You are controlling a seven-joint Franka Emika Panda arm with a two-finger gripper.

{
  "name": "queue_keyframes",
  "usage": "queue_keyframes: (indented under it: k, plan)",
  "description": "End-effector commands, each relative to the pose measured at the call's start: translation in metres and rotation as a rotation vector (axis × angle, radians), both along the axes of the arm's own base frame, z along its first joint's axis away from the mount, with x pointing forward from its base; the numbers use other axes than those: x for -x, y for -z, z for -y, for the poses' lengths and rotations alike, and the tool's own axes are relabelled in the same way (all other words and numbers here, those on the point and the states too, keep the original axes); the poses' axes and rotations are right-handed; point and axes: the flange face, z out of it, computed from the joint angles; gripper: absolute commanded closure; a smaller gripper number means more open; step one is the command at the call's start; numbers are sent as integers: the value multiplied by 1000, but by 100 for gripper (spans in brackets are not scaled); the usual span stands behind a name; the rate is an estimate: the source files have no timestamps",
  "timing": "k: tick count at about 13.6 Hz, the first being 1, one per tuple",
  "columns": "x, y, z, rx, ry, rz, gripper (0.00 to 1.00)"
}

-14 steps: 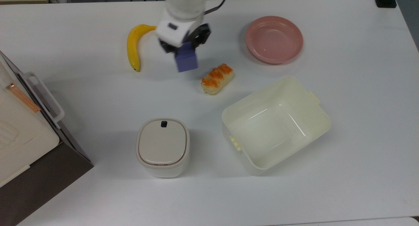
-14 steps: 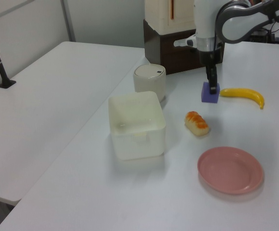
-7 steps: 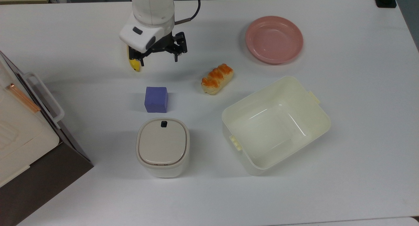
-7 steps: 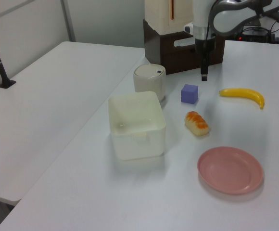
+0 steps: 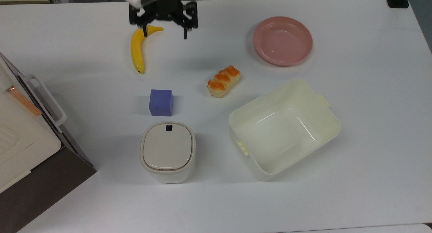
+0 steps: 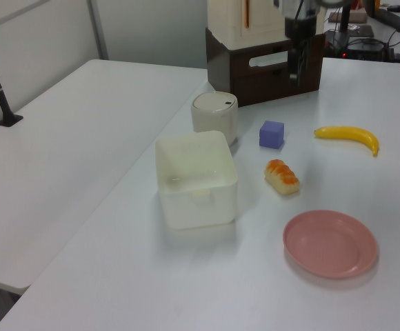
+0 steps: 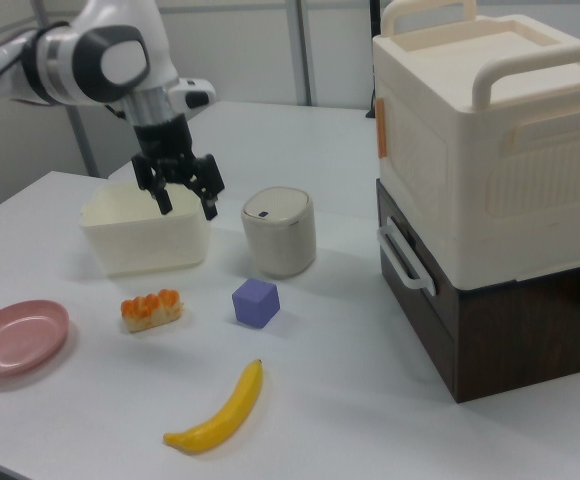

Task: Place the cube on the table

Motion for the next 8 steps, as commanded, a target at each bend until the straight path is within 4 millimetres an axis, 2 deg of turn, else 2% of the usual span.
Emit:
queue_keyframes:
  k: [1,3,8]
  plan:
    - [17,-26,-6,-11,27,17,0]
    - [17,-59,3,-41,55,46,0]
    - [19,-62,8,-57,65,34,0]
